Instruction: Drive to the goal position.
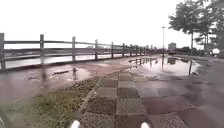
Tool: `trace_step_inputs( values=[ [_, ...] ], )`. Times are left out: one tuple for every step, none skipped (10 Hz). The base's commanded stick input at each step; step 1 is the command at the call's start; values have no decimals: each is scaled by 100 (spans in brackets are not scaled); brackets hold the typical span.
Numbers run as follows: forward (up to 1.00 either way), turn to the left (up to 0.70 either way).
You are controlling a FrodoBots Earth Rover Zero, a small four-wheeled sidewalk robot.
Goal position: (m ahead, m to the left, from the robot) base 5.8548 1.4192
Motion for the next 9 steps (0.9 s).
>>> trace_step_inputs(
  values=[
    [70, 0],
    [70, 0],
    [70, 0],
    [70, 0],
    [70, 0],
    [70, 0],
    [70, 0],
    [70, 0],
    [70, 0]
  ],
)
